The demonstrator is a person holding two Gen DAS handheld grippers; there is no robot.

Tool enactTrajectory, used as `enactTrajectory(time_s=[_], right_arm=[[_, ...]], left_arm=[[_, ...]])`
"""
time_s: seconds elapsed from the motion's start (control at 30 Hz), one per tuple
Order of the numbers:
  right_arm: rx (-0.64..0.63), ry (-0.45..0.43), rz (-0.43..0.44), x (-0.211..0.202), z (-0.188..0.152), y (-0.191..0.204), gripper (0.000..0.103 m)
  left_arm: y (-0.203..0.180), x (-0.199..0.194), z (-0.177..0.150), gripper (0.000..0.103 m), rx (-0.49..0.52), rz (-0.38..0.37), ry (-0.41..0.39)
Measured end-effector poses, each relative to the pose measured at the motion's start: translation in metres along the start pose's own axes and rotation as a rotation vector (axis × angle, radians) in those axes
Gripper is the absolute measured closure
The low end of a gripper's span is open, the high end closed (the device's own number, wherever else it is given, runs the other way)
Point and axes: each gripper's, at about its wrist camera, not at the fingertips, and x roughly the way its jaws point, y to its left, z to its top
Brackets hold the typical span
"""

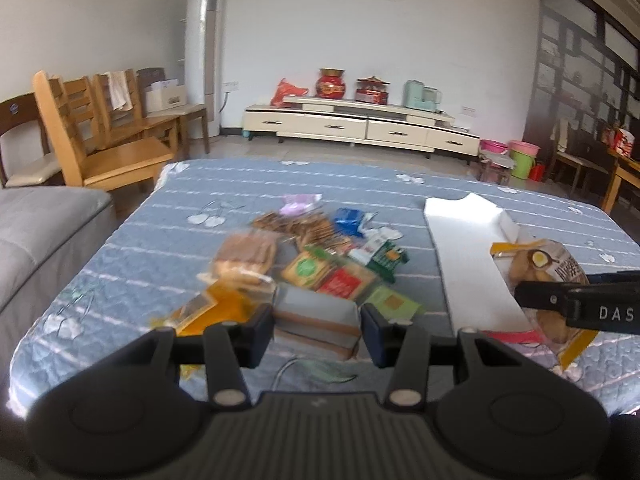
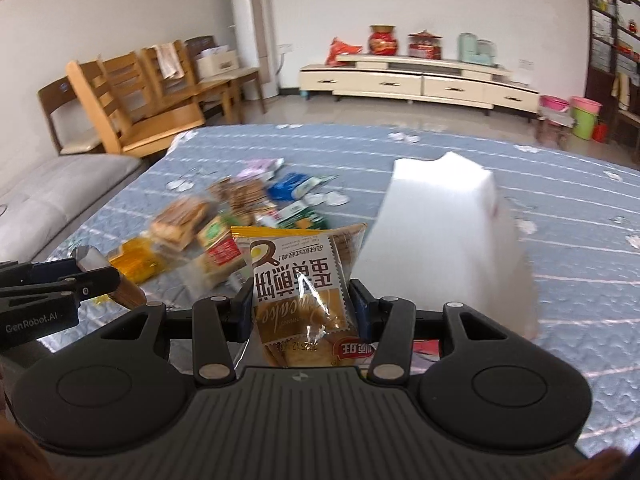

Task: Organize snacks
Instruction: 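Carry the wafer box with the left tool while the right tool carries the bread package to the white paper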

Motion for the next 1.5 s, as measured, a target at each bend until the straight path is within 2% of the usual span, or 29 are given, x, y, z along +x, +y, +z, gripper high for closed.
enactTrajectory(time_s=[0.23,0.47,1.07,1.5], right_arm=[[0.024,-0.014,-0.038,-0.006,0.002,-0.010,0.044],[0.055,-0.045,-0.066,-0.019,0.001,-0.022,0.044],[0.126,-0.081,-0.143,-0.022,0.007,-0.063,0.044],[0.146,-0.076,-0.161,-0.013,0.011,-0.074,0.044]], left_arm=[[-0.029,0.004,0.018,0.056,0.035,-0.045,-0.022],[-0.055,0.016,0.028,0.056,0.061,-0.099,-0.007],[-0.103,0.036,0.047,0.056,0.126,-0.147,0.002],[-0.121,0.053,0.055,0.056,0.140,-0.151,0.010]])
